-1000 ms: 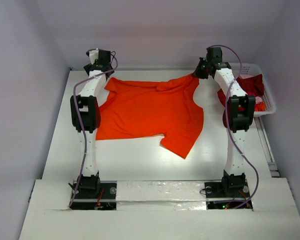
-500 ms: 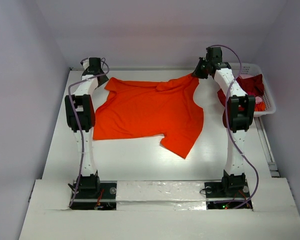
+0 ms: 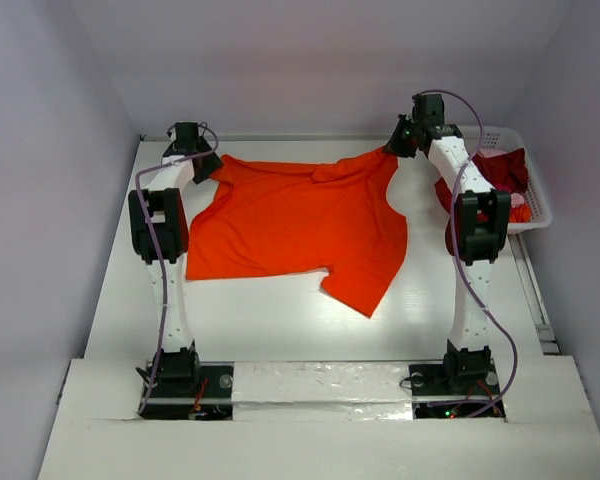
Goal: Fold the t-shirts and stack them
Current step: Flatten the tshirt out
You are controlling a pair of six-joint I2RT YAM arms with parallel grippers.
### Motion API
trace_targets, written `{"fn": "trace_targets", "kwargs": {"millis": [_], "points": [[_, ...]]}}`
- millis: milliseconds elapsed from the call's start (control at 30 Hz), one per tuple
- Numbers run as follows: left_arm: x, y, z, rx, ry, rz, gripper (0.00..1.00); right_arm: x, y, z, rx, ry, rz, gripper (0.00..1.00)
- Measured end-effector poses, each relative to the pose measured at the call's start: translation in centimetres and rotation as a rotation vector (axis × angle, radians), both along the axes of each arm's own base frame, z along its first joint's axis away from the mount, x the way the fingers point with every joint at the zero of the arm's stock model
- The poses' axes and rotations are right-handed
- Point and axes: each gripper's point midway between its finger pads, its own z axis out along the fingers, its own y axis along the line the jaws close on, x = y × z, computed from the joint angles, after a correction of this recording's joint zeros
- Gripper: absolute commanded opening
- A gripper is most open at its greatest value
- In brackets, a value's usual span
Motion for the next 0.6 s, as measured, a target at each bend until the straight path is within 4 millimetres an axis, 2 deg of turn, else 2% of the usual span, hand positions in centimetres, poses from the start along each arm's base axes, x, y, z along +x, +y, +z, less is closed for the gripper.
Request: {"fn": "trace_targets", "kwargs": {"millis": [200, 433, 600], "points": [[-0.03, -0.19, -0.49, -0.03, -0.006, -0.003, 0.36, -0.01, 0.02, 0.0, 0.001, 0.0, 0.001, 0.0], [-0.05, 0.13, -0.53, -0.025, -0.004, 0.01, 0.35, -0.03, 0.09, 0.05, 0.006, 0.001, 0.001, 0.0], [-0.18, 0.69, -0.72, -0.004, 0.005, 0.036, 0.25, -0.06, 0.2, 0.05, 0.01, 0.002, 0.006, 0.0]]}}
